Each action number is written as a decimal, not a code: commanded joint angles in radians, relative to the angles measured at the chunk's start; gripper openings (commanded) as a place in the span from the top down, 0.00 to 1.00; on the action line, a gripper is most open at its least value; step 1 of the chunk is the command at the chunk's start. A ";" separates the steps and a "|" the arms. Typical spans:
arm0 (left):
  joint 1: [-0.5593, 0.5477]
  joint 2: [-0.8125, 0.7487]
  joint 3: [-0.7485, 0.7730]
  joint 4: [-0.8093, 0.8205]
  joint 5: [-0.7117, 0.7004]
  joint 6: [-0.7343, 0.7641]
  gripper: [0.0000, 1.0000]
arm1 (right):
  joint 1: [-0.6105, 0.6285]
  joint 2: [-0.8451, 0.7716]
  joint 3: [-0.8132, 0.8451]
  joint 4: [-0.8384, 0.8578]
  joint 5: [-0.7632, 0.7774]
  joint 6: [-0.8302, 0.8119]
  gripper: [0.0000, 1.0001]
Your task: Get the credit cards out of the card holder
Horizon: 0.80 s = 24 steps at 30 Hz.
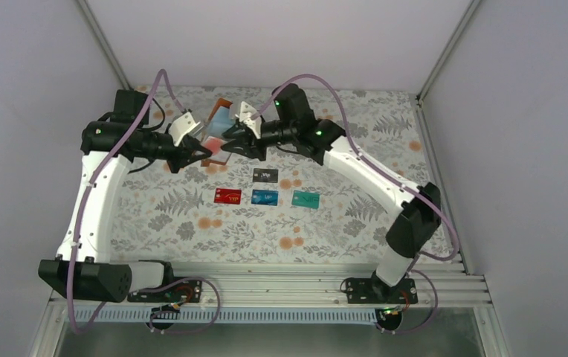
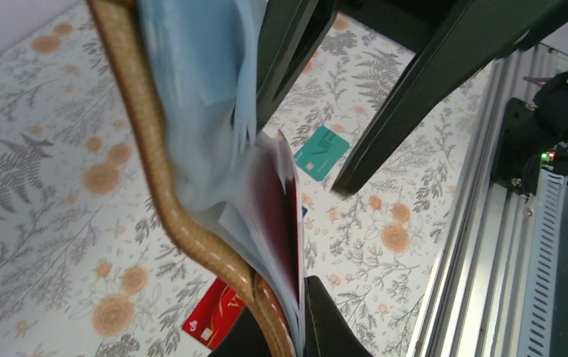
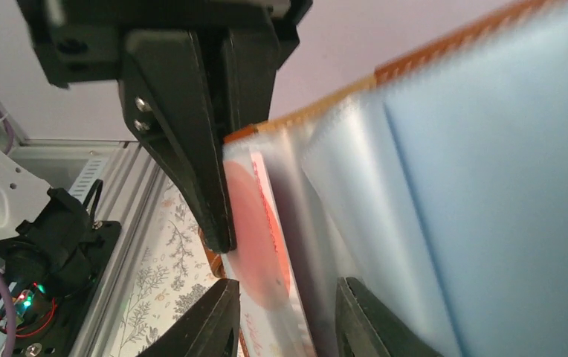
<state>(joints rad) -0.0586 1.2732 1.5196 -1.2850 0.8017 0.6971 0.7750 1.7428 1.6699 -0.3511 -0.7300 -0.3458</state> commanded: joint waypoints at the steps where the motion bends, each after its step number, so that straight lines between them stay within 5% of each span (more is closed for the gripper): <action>1: -0.020 -0.005 -0.015 0.022 0.072 0.008 0.98 | -0.016 -0.135 0.002 -0.028 0.116 0.057 0.64; 4: -0.020 0.002 -0.021 0.072 0.026 -0.056 0.98 | -0.025 -0.205 -0.032 -0.020 0.308 0.106 0.65; 9: -0.020 0.022 -0.029 0.088 0.063 -0.083 0.98 | 0.004 -0.260 -0.077 -0.123 0.346 0.039 0.63; 13: -0.020 0.034 -0.027 0.127 -0.002 -0.143 0.98 | 0.083 -0.318 -0.111 -0.177 0.195 -0.028 0.63; 16: -0.020 0.044 -0.023 0.158 -0.074 -0.196 0.98 | 0.170 -0.343 -0.207 -0.059 0.024 -0.015 0.65; 24: -0.020 0.055 -0.018 0.148 -0.029 -0.208 0.98 | 0.324 -0.253 -0.407 0.400 0.558 0.076 0.72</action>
<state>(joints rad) -0.0750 1.3231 1.4994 -1.1496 0.7376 0.5098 1.0870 1.4380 1.2839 -0.2108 -0.4374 -0.3065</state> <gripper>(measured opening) 0.043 0.299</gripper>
